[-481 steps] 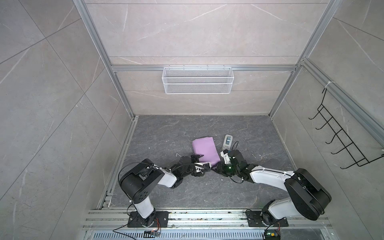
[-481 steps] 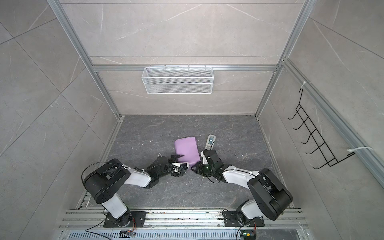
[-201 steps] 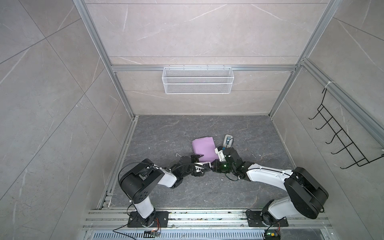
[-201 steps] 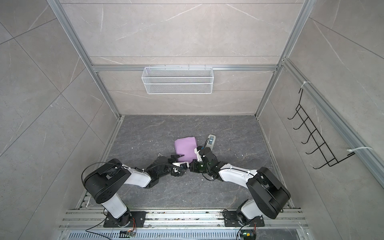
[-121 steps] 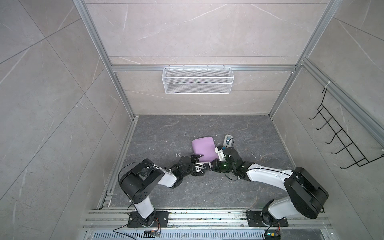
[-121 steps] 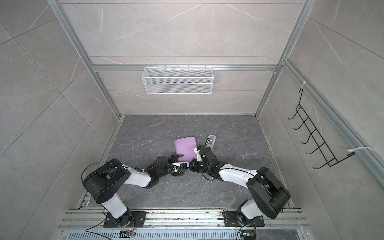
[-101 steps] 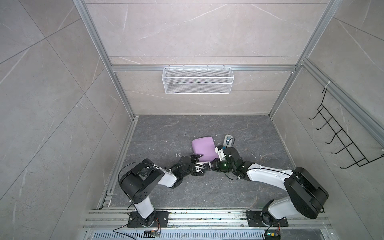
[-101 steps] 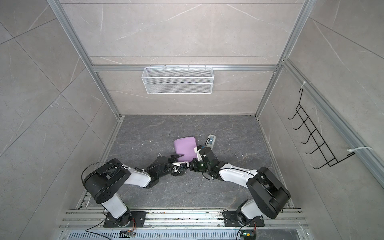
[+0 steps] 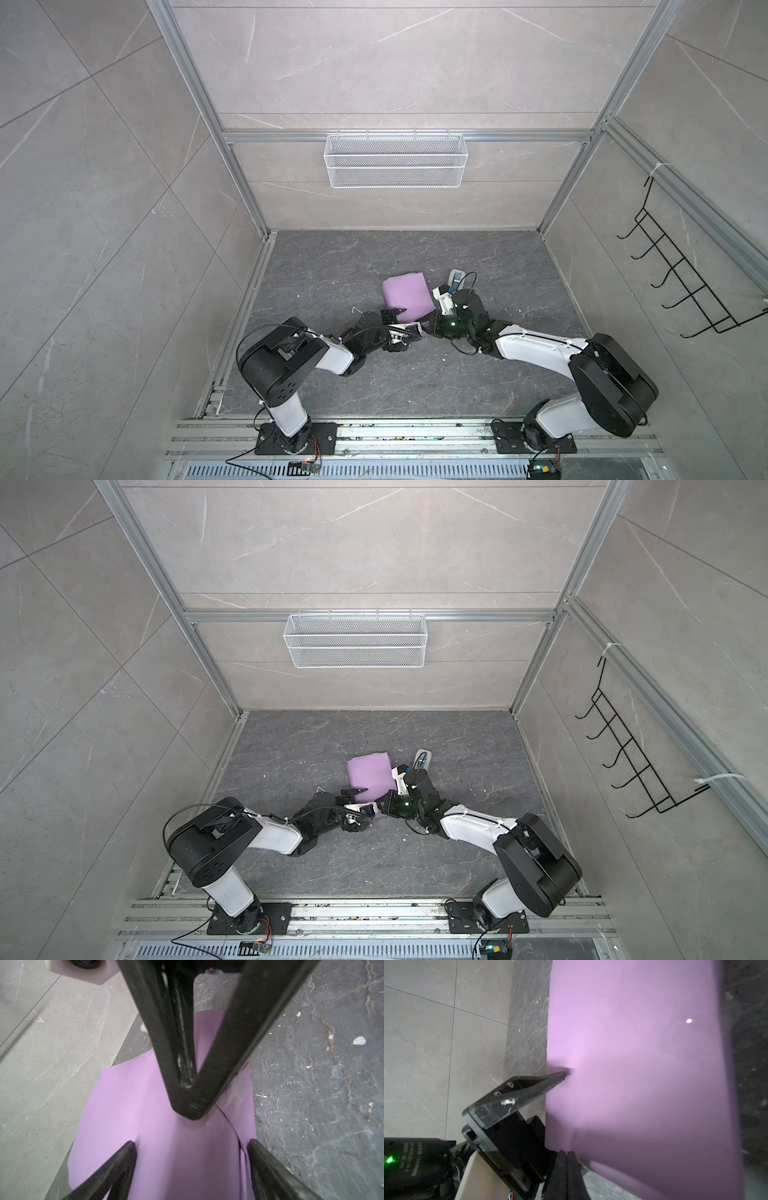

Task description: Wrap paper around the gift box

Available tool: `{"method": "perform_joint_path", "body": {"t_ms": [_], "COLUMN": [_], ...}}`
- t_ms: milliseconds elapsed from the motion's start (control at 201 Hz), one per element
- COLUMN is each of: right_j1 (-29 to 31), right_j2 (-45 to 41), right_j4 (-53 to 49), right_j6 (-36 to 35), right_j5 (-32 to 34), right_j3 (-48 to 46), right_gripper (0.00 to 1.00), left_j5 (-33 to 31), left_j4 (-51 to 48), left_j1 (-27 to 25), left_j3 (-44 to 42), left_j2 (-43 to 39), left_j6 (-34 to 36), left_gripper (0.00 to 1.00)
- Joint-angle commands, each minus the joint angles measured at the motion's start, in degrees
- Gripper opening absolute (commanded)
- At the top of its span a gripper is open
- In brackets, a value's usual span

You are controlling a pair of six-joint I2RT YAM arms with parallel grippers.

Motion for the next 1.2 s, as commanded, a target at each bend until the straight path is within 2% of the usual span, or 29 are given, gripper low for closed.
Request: {"method": "perform_joint_path", "body": {"t_ms": [0,189,264,363,682,926,1200], "right_j1": [-1.30,-4.56,-4.43,-3.43,2.12,2.44,2.37], "right_j2": [-0.60,-5.02,-7.24,-8.04,-1.36,1.58,1.29], "right_j4": [2.94,0.05,-4.36,-4.54,-1.50,1.06,-0.05], "right_j6": [1.91,0.80,-2.14,-3.43,-4.94,-5.33,-6.01], "right_j5": [-1.76,-2.10,-0.37,0.20,3.70,7.37,8.31], "right_j3": [0.16,-3.52,-4.14,-5.77,-3.71,-3.53,-3.21], "right_gripper": [0.01,0.02,0.03,0.05,0.05,0.04,0.04], "left_j5": [-0.31,-0.29,-0.29,-0.29,-0.36,-0.20,-0.18], "left_j4": [-1.95,-2.00,-1.91,-1.94,-2.13,-2.35,-2.48], "left_j1": [0.39,0.39,0.37,0.43,0.42,0.42,0.38], "left_j3": [0.47,0.41,0.46,0.50,0.50,0.58,0.66], "left_j2": [1.28,1.19,1.28,1.31,1.07,0.93,1.04], "left_j6": [-1.33,-1.50,-1.49,-1.38,-1.40,-1.55,-1.49], "left_gripper": [0.84,0.84,0.84,0.84,0.84,0.84,0.84]}}
